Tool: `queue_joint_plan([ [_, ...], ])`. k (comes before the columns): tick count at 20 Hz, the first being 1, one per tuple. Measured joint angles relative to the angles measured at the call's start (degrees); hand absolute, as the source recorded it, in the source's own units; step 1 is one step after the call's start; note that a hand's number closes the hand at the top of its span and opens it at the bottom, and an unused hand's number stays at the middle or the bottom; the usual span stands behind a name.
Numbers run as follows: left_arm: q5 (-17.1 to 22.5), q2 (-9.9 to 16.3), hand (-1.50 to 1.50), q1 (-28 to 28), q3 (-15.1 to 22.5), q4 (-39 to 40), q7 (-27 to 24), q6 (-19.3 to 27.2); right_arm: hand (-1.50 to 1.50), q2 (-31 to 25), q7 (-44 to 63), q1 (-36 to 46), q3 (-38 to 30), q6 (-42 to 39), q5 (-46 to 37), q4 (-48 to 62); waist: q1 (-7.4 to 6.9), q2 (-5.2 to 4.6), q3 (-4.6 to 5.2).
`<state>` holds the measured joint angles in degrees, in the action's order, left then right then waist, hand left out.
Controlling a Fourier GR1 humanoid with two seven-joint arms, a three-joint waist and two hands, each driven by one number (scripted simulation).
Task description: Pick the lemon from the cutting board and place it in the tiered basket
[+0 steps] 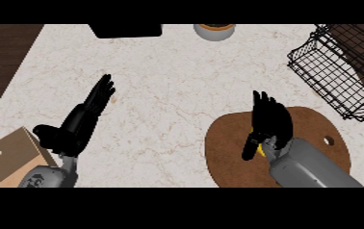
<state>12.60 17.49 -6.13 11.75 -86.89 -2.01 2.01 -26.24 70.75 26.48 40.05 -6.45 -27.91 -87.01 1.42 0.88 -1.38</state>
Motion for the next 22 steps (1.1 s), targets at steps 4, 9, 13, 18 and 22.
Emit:
queue_joint_plan([
  [4,-0.23,-0.31,0.00,-0.55,0.18,0.75,-0.13,0.40,-1.50,-0.06,-0.04,-2.51,-1.32,0.28,-1.34,-0.34,-0.03,-0.01,-0.04],
  [9,-0.36,-0.59,0.00,-0.92,0.37,0.50,0.01,0.61,-1.50,0.28,-0.41,-5.98,-2.63,0.29,-3.09,-1.16,-0.38,-0.08,0.16],
  [13,-0.46,-1.12,0.00,-2.06,0.35,2.04,-0.61,0.61,-1.50,1.58,-1.01,-7.90,-3.40,0.33,-4.77,-0.84,-0.56,-0.17,0.15],
  [18,-0.23,-1.97,0.00,-2.92,0.14,3.19,-1.71,-0.11,-1.50,3.28,-3.56,-9.00,-5.41,0.37,-6.83,2.05,-0.94,-0.27,0.22],
  [22,-0.45,-2.46,0.00,-3.64,-0.09,4.24,-2.05,-0.52,1.50,4.48,-6.51,-10.85,-7.20,1.67,-8.97,1.85,-0.94,-0.17,0.31],
])
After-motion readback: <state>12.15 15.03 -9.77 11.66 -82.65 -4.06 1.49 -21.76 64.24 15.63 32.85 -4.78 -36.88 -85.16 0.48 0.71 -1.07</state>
